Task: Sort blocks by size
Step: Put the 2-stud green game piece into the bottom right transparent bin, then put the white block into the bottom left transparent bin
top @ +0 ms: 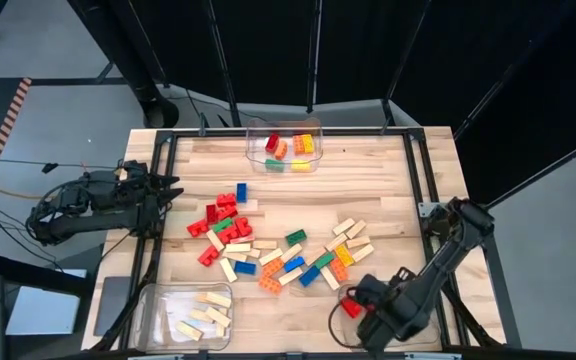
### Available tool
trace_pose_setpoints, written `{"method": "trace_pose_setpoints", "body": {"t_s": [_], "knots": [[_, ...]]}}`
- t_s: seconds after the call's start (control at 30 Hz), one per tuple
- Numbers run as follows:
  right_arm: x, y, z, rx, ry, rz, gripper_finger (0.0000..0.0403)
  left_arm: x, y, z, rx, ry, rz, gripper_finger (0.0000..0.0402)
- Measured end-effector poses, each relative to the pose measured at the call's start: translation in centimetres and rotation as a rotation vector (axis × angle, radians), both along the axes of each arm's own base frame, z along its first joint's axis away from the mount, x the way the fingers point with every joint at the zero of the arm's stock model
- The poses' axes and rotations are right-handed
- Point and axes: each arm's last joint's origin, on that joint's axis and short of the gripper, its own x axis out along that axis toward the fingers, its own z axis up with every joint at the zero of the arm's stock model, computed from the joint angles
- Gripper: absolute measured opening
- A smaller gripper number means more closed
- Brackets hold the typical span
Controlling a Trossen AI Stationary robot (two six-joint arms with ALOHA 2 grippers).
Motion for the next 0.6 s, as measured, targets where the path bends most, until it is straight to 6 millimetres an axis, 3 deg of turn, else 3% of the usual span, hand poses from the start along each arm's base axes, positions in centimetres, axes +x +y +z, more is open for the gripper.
{"method": "trace_pose_setpoints", "body": {"t_s": [0.07, 0.13, 0.3, 0.47, 0.6], "knots": [[0.5, -0.6, 0.1, 0.013, 0.004, 0.022, 0.037, 0.0, 0.0, 0.0, 0.0, 0.0, 0.0, 0.0245], [1.1, -1.3, 0.2, 0.026, 0.007, 0.045, 0.0388, 0.0, 0.0, 0.0, 0.0, 0.0, 0.0, 0.0245], [2.2, -3.6, 1.3, 0.018, -0.05, 0.116, 0.0359, 0.0, 0.0, 0.0, 0.0, 0.0, 0.0, 0.0245], [3.3, -9.6, 4.6, -0.066, -0.214, 0.082, 0.0321, 0.0, 0.0, 0.0, -0.001, 0.0, 0.0, 0.0245], [3.5, -15.1, 4.2, -0.127, -0.174, 0.102, 0.031, 0.0, 0.0, 0.0, -0.001, 0.0, 0.0, 0.0245]]}}
